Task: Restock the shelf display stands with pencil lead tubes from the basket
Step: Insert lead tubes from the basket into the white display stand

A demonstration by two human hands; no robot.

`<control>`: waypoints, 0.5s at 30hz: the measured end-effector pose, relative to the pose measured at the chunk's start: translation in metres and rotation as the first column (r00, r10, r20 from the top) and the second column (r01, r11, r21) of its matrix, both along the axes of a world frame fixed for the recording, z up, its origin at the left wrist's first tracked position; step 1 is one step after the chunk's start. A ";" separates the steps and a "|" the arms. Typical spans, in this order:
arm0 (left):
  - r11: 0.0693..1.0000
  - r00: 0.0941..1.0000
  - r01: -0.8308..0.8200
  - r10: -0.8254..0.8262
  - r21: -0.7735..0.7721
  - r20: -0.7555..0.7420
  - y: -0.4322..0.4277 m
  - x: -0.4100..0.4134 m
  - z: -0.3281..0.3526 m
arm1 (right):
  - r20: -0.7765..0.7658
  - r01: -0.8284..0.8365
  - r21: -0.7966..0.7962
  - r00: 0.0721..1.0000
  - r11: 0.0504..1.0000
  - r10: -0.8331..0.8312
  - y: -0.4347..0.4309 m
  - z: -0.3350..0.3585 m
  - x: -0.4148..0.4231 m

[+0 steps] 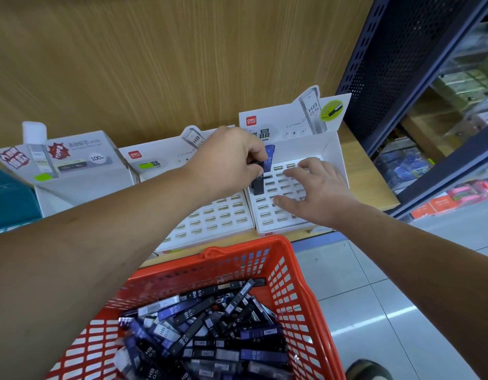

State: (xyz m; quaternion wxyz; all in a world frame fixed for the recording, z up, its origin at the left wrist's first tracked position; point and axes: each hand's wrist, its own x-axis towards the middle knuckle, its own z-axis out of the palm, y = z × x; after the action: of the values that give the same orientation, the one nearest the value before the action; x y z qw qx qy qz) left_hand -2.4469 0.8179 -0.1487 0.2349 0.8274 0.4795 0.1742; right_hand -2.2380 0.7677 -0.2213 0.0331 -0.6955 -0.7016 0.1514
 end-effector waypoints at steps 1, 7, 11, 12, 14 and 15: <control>1.000 0.999 0.023 -0.023 0.000 -0.048 0.001 0.001 0.002 | 0.001 0.001 0.002 1.000 1.000 -0.001 0.000 0.000 0.000; 0.994 0.998 0.064 -0.061 0.089 -0.034 -0.004 -0.007 -0.016 | -0.001 0.014 0.041 1.000 0.999 -0.014 -0.005 0.005 -0.002; 0.987 0.975 0.134 -0.114 0.090 -0.193 -0.012 -0.004 -0.019 | 0.061 -0.024 0.070 0.998 0.997 0.019 -0.008 0.017 -0.011; 0.988 0.972 0.123 -0.101 0.096 -0.211 -0.013 -0.005 -0.016 | 0.090 -0.042 0.062 0.995 0.997 0.037 -0.009 0.022 -0.014; 0.989 0.976 0.099 -0.075 0.111 -0.206 -0.020 -0.011 -0.012 | 0.130 -0.076 0.050 0.989 0.996 0.069 -0.015 0.032 -0.021; 0.990 0.980 0.087 -0.065 0.112 -0.189 -0.026 -0.015 -0.009 | 0.148 -0.100 0.045 0.985 0.994 0.092 -0.019 0.037 -0.025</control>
State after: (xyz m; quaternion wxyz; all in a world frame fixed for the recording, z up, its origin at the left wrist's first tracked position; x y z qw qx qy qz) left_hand -2.4615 0.7924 -0.1580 0.1457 0.8703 0.4559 0.1162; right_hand -2.2633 0.7486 -0.1841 -0.0074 -0.6689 -0.7386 0.0833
